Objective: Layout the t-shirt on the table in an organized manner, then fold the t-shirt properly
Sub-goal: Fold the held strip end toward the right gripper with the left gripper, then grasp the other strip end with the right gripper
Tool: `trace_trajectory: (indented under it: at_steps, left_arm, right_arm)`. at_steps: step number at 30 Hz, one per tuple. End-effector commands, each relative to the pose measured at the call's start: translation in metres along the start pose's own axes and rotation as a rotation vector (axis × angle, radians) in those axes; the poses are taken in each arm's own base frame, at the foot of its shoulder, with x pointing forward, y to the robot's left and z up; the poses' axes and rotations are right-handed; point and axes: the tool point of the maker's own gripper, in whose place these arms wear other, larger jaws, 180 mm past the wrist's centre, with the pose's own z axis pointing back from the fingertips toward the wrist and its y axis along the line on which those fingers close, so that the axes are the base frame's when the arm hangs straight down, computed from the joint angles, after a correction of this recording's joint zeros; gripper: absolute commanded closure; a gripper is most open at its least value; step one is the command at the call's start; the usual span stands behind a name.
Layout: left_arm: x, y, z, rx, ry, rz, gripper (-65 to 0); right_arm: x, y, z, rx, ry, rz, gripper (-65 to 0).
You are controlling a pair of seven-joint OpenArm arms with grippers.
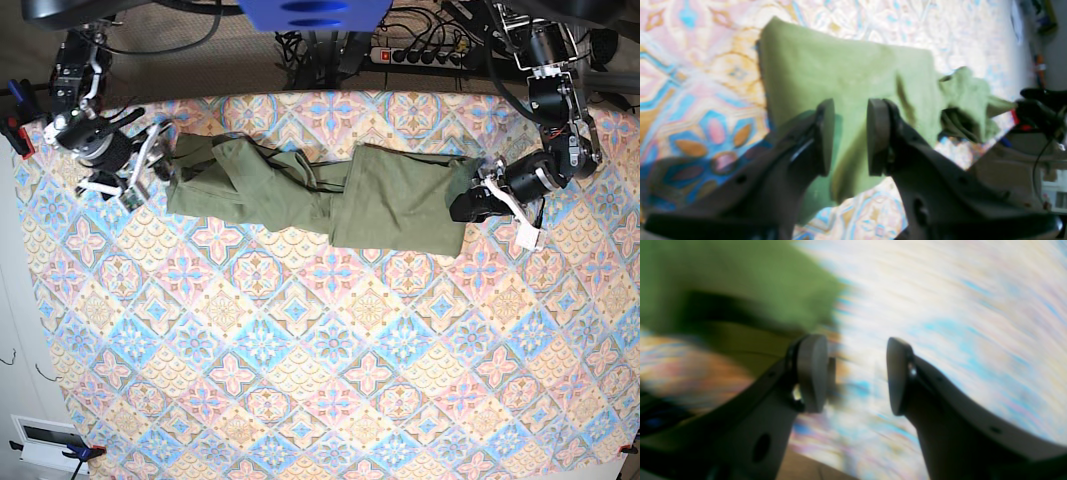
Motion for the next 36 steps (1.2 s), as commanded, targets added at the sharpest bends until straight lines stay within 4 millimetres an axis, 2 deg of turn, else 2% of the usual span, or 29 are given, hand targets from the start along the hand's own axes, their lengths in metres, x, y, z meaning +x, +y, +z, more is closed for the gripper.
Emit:
trace_trajectory:
  at_steps: [1, 4, 6, 9, 12, 17, 22, 25, 30, 36]
  left_arm:
    - [0.013, -0.002, 0.005, -0.005, -0.037, -0.025, -15.0]
    - [0.008, 0.001, 0.005, 0.008, -0.027, -0.023, -15.0]
    - [0.009, 0.001, 0.006, 0.008, -0.037, -0.022, -15.0]
    - [0.009, 0.001, 0.006, 0.008, -0.04, -0.022, -15.0]
    - [0.009, 0.001, 0.005, 0.007, -0.037, -0.022, -15.0]
    - [0.009, 0.001, 0.005, 0.006, -0.038, -0.021, -15.0]
    - [0.007, 0.001, 0.005, 0.006, -0.033, -0.02, -15.0]
    - [0.004, 0.001, 0.006, 0.007, -0.03, -0.015, -15.0]
    - [0.003, 0.001, 0.006, 0.007, -0.028, -0.012, -15.0]
    - [0.003, 0.001, 0.006, 0.006, -0.028, -0.014, -15.0]
  right_arm:
    - [0.01, -0.013, 0.006, -0.036, -0.022, 0.025, -27.8]
    - [0.008, -0.01, 0.004, -0.028, -0.01, 0.026, -27.8]
    - [0.019, -0.015, 0.002, -0.031, -0.023, 0.009, -27.8]
    - [0.052, -0.019, 0.001, -0.006, -0.106, -0.037, -27.9]
    - [0.055, -0.024, 0.004, 0.019, -0.137, -0.103, -27.9]
    - [0.037, -0.029, -0.002, 0.065, -0.119, -0.213, -27.9]
    - [0.016, -0.014, -0.02, 0.131, -0.045, -0.249, -27.9]
    - [0.01, -0.007, -0.026, 0.157, -0.025, -0.263, -27.9]
    - [0.016, 0.001, -0.04, 0.197, -0.024, -0.273, -27.9]
    - [-0.007, 0.017, -0.056, 0.26, 0.049, -0.318, -27.9]
